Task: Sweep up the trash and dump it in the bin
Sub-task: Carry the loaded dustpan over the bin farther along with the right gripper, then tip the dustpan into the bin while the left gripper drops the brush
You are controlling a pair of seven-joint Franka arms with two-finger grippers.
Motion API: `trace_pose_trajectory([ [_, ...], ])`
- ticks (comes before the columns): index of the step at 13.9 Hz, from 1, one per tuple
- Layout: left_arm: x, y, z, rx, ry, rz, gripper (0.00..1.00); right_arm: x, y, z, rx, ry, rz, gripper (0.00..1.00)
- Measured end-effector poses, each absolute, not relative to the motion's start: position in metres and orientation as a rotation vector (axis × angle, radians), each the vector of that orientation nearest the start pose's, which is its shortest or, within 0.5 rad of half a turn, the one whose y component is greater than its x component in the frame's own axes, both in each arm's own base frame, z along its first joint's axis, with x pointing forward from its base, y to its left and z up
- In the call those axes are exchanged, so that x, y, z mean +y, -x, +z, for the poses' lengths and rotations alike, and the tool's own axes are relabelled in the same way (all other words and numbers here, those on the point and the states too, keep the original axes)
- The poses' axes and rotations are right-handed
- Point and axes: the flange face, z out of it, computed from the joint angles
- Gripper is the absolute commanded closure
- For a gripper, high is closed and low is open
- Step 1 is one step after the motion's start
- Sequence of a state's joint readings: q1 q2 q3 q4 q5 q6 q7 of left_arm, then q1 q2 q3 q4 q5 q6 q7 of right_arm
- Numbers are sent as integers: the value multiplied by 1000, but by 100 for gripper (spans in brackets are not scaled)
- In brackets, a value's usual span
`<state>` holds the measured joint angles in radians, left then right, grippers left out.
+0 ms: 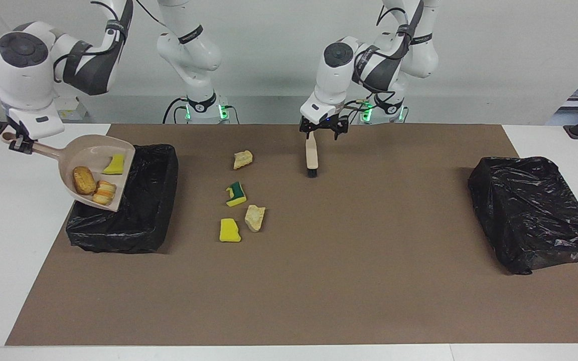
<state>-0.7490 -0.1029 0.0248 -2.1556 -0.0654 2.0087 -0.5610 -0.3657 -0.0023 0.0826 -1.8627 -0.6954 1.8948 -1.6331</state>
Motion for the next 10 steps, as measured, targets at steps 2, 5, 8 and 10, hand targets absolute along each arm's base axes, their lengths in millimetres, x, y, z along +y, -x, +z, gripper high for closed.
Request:
trace_pose_trajectory([
  [2, -305, -430, 476, 328, 3164, -20, 0, -188, -537, 523, -2408, 2446, 1056, 100],
  [5, -229, -495, 540, 403, 3164, -123, 0, -174, -538, 521, -2419, 2402, 1175, 100],
  [8, -165, -529, 595, 458, 3145, -184, 0, -162, -538, 523, -2406, 2372, 1231, 100],
  [10, -128, -544, 612, 422, 3143, -202, 0, -156, -539, 529, -2428, 2365, 1232, 100],
])
